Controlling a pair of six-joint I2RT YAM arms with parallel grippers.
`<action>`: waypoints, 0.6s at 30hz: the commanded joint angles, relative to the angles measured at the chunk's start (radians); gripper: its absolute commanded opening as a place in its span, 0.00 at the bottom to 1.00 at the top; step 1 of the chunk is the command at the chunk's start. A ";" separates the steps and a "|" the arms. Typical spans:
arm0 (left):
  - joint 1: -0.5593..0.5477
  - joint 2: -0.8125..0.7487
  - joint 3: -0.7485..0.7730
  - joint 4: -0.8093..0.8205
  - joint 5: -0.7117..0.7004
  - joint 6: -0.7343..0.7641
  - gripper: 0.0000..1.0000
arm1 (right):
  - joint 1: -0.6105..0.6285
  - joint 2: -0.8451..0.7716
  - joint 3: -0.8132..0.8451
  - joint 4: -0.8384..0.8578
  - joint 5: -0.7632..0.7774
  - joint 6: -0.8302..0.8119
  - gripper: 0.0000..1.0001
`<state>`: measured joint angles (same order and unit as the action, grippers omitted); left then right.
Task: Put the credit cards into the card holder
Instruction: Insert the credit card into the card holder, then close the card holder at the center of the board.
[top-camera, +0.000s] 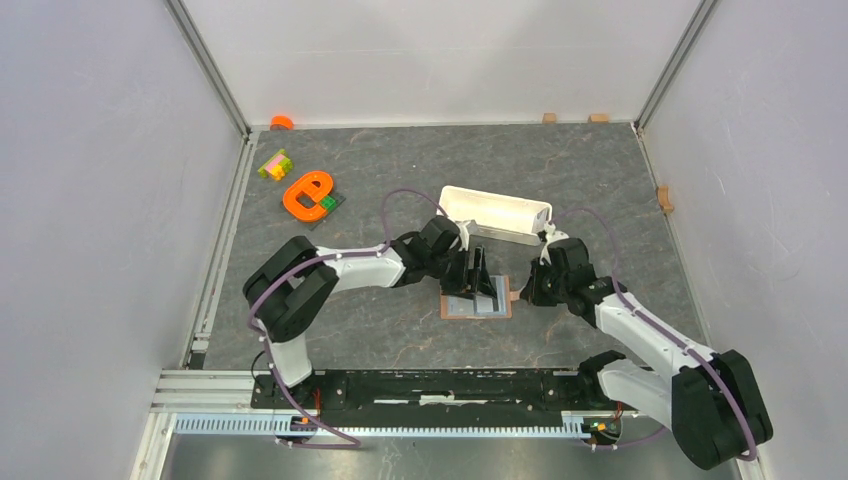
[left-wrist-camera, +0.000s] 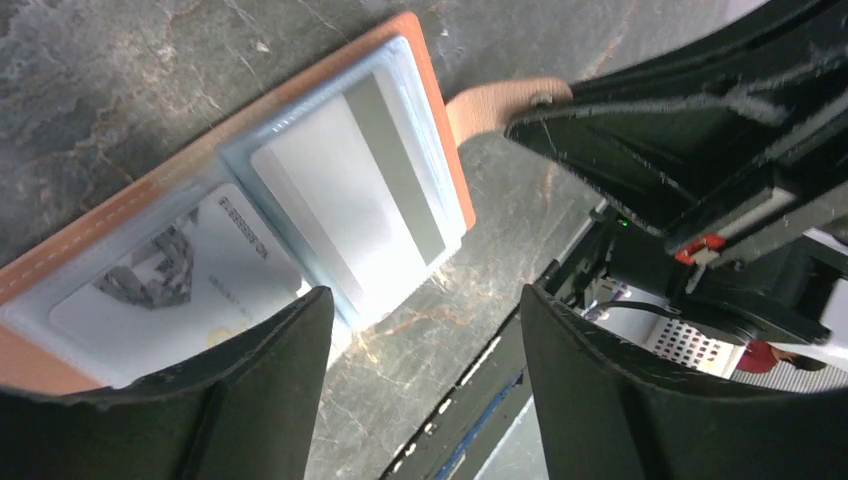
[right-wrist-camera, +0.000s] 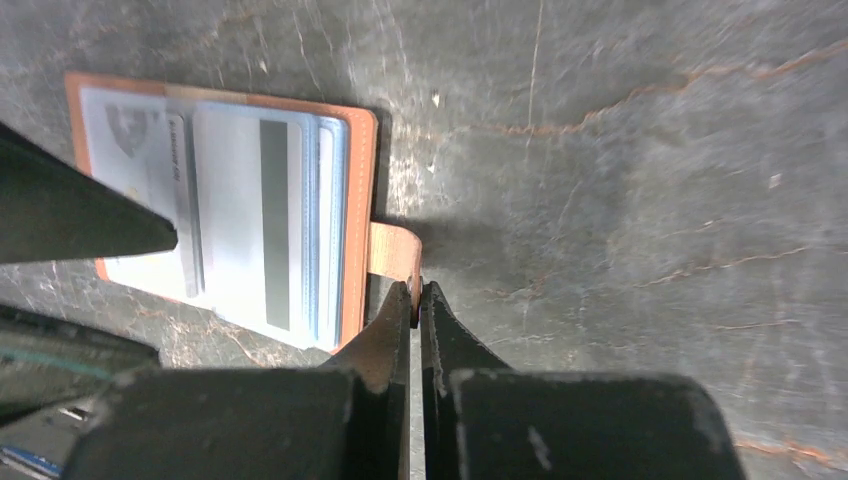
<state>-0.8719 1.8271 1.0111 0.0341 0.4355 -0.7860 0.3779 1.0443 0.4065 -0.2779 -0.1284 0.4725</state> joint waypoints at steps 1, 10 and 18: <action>0.013 -0.124 -0.028 0.022 -0.015 -0.016 0.77 | 0.003 -0.031 0.106 -0.096 0.118 -0.058 0.00; 0.141 -0.290 -0.224 0.000 -0.052 -0.016 0.82 | 0.001 -0.069 0.275 -0.226 0.175 -0.119 0.00; 0.266 -0.390 -0.393 0.066 -0.016 -0.045 0.82 | 0.051 -0.065 0.320 -0.132 -0.089 -0.101 0.00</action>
<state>-0.6411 1.5043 0.6544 0.0425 0.4080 -0.8013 0.3855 0.9775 0.7036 -0.4770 -0.0750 0.3679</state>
